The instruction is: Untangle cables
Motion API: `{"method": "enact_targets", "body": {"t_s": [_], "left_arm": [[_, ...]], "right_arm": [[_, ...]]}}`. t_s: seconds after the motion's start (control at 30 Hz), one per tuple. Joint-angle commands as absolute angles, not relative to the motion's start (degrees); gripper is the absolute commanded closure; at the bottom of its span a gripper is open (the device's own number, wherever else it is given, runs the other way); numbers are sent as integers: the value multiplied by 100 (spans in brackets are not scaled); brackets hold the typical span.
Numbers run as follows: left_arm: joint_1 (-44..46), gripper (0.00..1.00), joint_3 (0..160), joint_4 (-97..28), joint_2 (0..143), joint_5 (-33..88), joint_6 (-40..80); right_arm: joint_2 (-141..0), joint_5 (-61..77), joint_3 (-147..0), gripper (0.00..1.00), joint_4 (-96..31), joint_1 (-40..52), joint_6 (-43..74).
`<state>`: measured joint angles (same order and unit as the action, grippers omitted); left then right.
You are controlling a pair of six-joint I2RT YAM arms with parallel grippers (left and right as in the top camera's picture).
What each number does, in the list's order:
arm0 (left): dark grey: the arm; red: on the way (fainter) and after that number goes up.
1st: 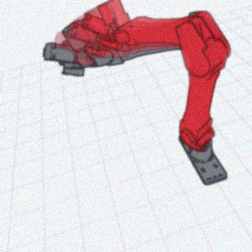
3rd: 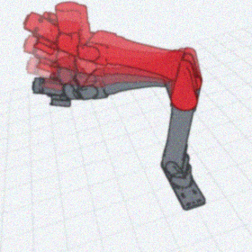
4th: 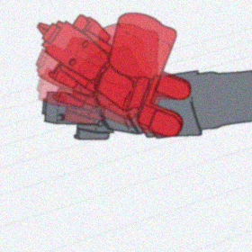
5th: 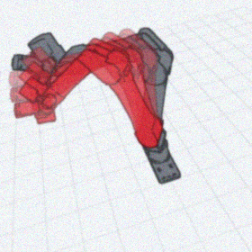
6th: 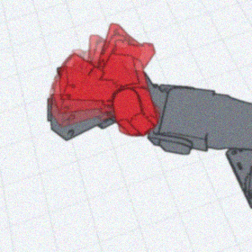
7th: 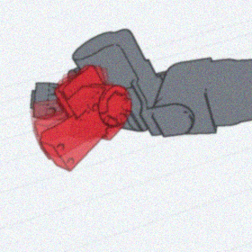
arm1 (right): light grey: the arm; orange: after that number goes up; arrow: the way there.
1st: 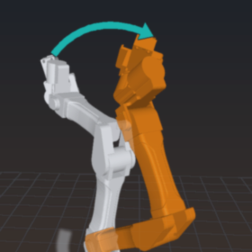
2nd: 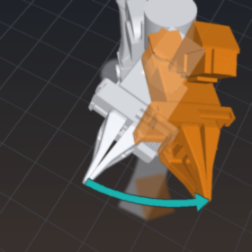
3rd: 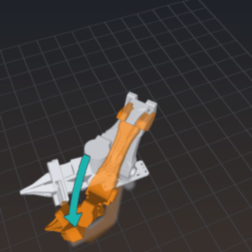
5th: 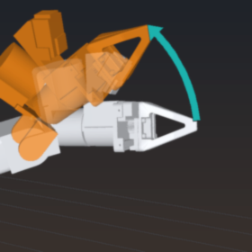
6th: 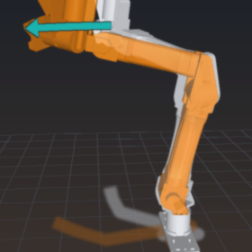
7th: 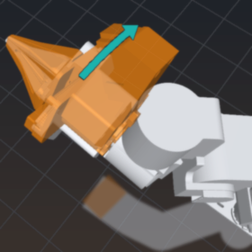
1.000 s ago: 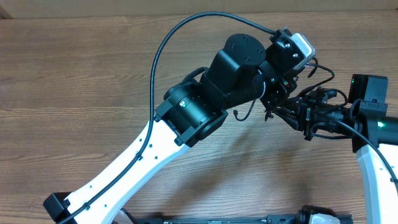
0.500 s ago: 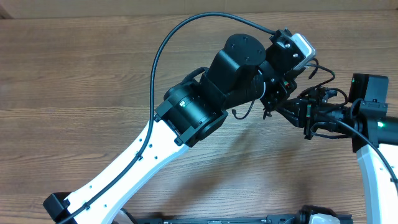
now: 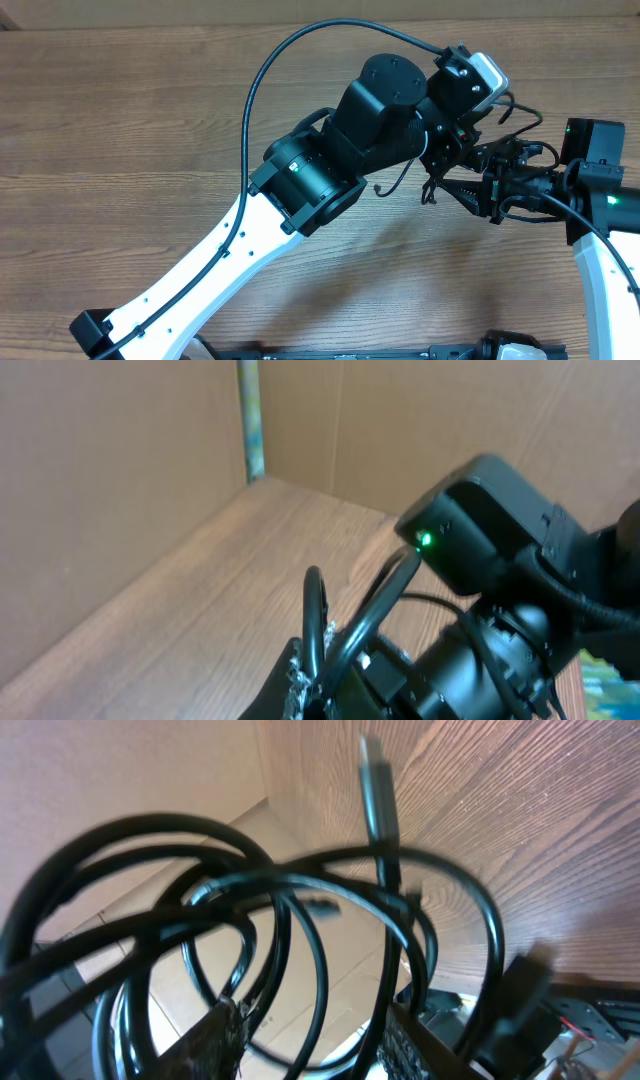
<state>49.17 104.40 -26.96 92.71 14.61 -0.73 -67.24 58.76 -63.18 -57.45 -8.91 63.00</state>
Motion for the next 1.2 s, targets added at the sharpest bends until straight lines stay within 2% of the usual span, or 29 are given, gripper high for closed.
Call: {"method": "enact_targets", "body": {"t_s": [0.0, 0.43, 0.73, 1.17], "left_arm": [[4952, 96, 10516, -2460, 9325, 1599, -191], [4954, 96, 10516, -2073, 9596, 1614, -80], [4956, 96, 10516, -2163, 9596, 1876, 45], [4952, 96, 10516, -2158, 9596, 1710, 45]], "right_arm": [[-6737, 5970, -6425, 56, -5714, -862, 6423], [-6737, 6055, -6425, 54, -5712, -862, 7203], [-6737, 6053, -6425, 69, -5708, -862, 7201], [-6737, 6082, -6425, 76, -5714, -862, 7026]]}}
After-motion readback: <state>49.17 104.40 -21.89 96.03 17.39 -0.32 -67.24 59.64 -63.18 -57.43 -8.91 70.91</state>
